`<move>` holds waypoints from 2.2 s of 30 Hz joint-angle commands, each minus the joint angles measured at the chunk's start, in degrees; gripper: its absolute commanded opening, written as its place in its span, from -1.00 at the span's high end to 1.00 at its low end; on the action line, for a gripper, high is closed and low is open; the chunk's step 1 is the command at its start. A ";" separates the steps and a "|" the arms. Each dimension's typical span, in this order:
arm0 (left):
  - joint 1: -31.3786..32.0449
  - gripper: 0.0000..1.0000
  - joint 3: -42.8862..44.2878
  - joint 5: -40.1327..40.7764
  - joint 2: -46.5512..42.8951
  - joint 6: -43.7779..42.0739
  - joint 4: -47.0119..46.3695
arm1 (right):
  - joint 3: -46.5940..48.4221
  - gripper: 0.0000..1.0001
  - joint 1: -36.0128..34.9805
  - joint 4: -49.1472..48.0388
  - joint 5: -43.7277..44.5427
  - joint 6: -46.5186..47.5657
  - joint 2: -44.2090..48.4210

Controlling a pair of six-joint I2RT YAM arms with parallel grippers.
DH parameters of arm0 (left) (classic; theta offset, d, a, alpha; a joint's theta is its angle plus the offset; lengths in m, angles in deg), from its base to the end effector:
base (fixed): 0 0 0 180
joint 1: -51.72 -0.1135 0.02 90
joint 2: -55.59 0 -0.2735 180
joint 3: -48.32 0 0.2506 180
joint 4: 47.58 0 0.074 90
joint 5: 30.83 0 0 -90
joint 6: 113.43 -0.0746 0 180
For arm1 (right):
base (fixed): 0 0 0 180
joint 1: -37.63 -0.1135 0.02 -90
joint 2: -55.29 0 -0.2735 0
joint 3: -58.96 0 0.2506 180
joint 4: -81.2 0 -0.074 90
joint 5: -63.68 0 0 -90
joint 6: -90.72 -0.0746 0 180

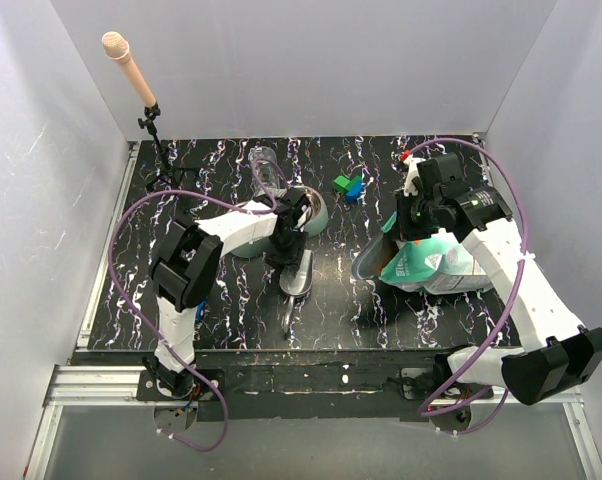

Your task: Serve the pet food

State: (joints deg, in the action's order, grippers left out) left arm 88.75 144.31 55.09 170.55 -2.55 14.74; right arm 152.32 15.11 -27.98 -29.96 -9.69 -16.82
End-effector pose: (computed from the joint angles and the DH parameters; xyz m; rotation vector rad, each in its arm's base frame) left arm 0.3120 -0.2420 0.1333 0.4346 3.0048 -0.2066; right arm 0.2437 0.1062 0.3516 -0.2883 2.4451 0.3320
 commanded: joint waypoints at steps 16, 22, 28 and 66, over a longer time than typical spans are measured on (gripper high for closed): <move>-2.40 -0.43 -20.49 -11.20 -34.52 19.44 -5.54 | -2.34 0.97 -0.06 -5.82 -6.64 -0.92 3.65; -6.36 -0.28 -35.34 -15.86 -42.87 30.06 -20.65 | -1.99 0.97 -0.06 -4.94 -8.31 -0.75 3.74; -5.14 -0.40 -53.81 -12.37 -55.61 48.45 -38.27 | -2.78 0.97 -0.06 -5.11 -10.68 -1.45 4.97; 5.85 0.20 -71.40 -9.81 -35.59 58.66 -83.26 | -4.18 0.97 -0.50 -5.11 -12.01 -2.07 8.13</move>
State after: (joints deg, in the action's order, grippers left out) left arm 94.28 73.64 45.02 133.98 56.09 -65.50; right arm 146.97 15.11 -28.02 -37.17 -9.96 -11.12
